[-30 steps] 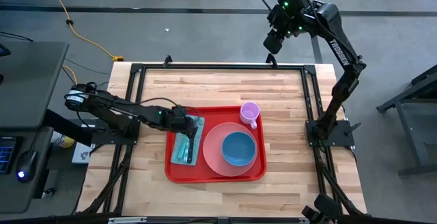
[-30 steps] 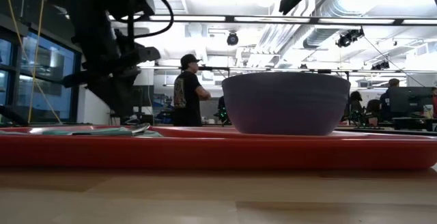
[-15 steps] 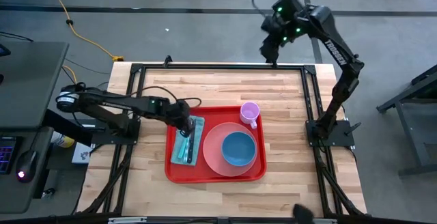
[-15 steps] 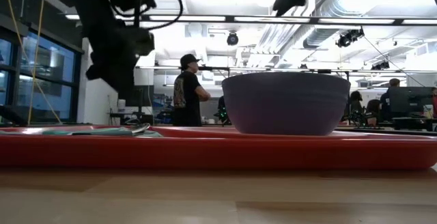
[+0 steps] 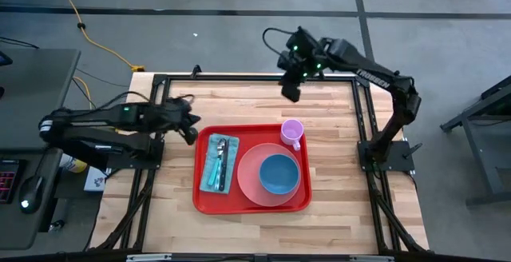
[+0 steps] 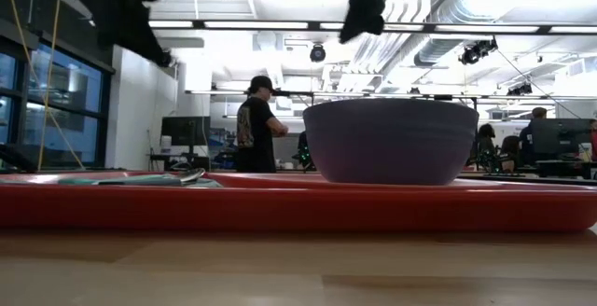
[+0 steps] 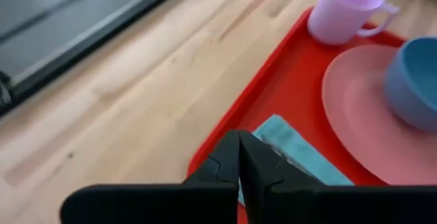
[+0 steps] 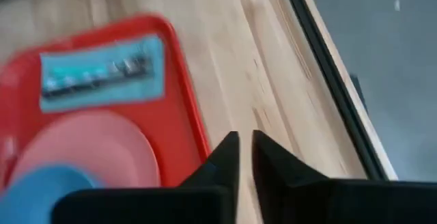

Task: Set up tray
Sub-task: Put the light green spoon on top of the blue napkin to the left of the light blue fork

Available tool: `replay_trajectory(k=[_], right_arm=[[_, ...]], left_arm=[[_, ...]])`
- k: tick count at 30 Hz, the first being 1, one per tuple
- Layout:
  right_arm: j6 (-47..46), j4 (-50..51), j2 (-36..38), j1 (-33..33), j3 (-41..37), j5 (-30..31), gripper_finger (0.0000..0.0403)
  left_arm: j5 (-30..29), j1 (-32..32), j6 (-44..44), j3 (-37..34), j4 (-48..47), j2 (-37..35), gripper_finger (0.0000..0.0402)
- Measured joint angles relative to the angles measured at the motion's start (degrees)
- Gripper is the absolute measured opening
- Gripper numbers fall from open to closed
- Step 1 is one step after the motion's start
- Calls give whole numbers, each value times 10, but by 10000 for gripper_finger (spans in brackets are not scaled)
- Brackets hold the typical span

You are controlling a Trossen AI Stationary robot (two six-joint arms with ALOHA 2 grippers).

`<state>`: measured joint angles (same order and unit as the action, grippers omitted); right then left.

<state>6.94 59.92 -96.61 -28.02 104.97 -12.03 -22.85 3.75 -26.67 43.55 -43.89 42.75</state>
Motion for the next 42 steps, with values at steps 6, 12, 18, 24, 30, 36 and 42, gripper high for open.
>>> replay_trajectory(k=[6, 12, 18, 24, 30, 36, 42], right_arm=[[-76, -158, 14, 69, -85, -6, 3], [-146, -301, 13, 132, -183, -2, 0], [-245, -468, 13, 161, -269, 6, 0], [-325, -550, -12, 178, -317, 9, 0], [-340, -562, -97, 206, -268, 6, 0], [-341, -545, -184, 218, -204, 25, 0], [-382, -517, -225, 216, -198, 23, 0]], left_arm=[[0, 0, 56, 0, -1, -70, 48], [2, 0, 112, 0, -5, -91, 42], [12, 0, 141, 0, -4, -106, 36], [15, 0, 174, 0, -5, -130, 35], [15, 0, 194, 0, -5, -161, 37], [16, 0, 204, 0, -12, -184, 37], [36, 0, 221, 0, -14, -193, 37]])
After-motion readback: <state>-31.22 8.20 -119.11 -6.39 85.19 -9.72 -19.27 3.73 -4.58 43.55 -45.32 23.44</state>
